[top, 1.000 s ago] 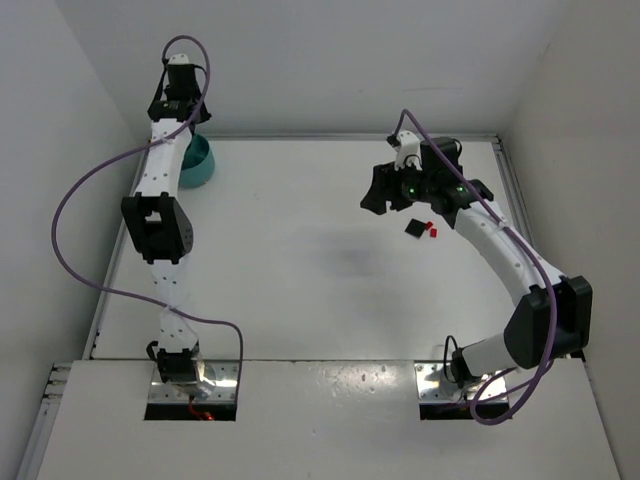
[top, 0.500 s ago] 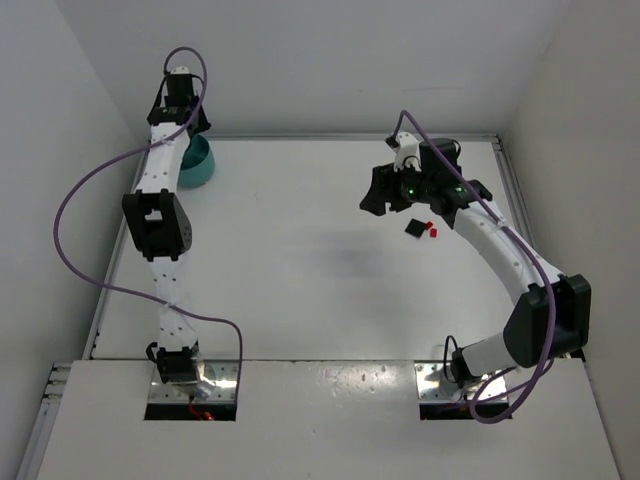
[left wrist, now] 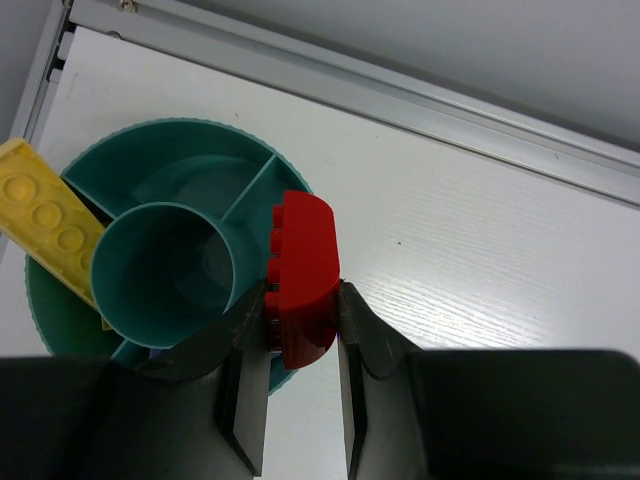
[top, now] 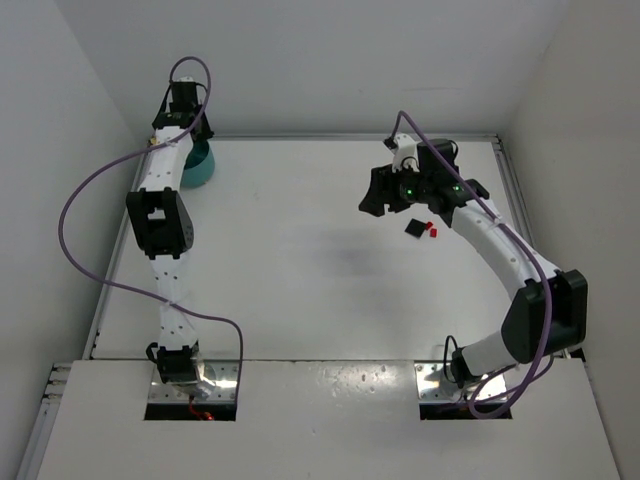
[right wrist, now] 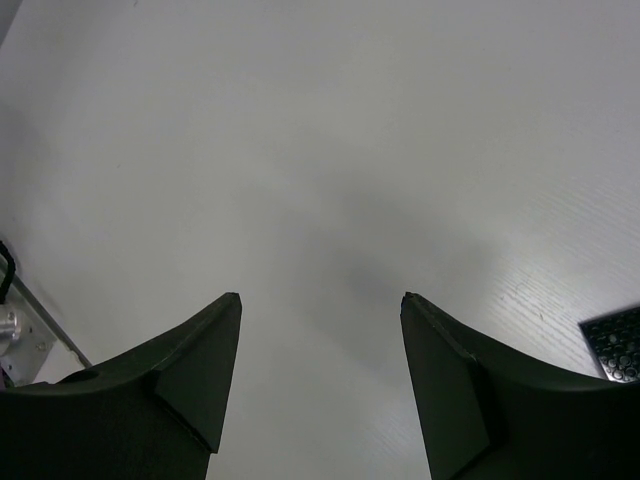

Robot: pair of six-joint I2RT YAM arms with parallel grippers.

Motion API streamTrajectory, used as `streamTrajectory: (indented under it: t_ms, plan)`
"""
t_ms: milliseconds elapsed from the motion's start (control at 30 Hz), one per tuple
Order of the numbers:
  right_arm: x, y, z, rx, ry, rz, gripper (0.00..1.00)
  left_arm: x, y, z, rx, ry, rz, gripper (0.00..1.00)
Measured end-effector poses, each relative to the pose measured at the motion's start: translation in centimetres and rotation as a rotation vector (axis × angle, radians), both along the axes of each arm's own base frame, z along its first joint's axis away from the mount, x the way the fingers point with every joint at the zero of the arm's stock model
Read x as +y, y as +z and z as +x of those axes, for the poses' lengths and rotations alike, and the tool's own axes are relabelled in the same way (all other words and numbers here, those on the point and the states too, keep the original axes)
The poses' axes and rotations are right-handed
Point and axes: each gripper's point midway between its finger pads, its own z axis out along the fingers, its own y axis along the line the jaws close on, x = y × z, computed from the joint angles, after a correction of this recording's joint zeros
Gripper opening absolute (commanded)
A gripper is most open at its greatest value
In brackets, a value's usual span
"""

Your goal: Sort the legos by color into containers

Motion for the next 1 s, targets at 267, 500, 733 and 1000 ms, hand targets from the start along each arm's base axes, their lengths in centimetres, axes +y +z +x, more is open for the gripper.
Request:
streamTrajectory:
  t_ms: [267, 500, 733, 1000]
  plan:
    - [0.1, -0.5, 0.1, 0.013, 0.002, -0.001, 0.66, 0.2, -0.2, -0.1, 0.005, 0.005, 0.008, 0.33]
    - [0.2, -0.6, 0.0, 0.019, 0.009, 0.003, 0.66, 0.4, -1.3, -0.5, 0.035, 0.005, 0.013, 0.62]
    - [0.3, -0.6, -0.1, 0.022, 0.014, 0.006, 0.66, 0.2, -1.0, -0.5, 0.029, -0.002, 0.005, 0.75]
    - [0.0, -0.8, 0.1, 0.014, 0.004, -0.012, 0.66, -2.4, 10.9, -4.0, -0.139, -0.104, 0.087, 1.00]
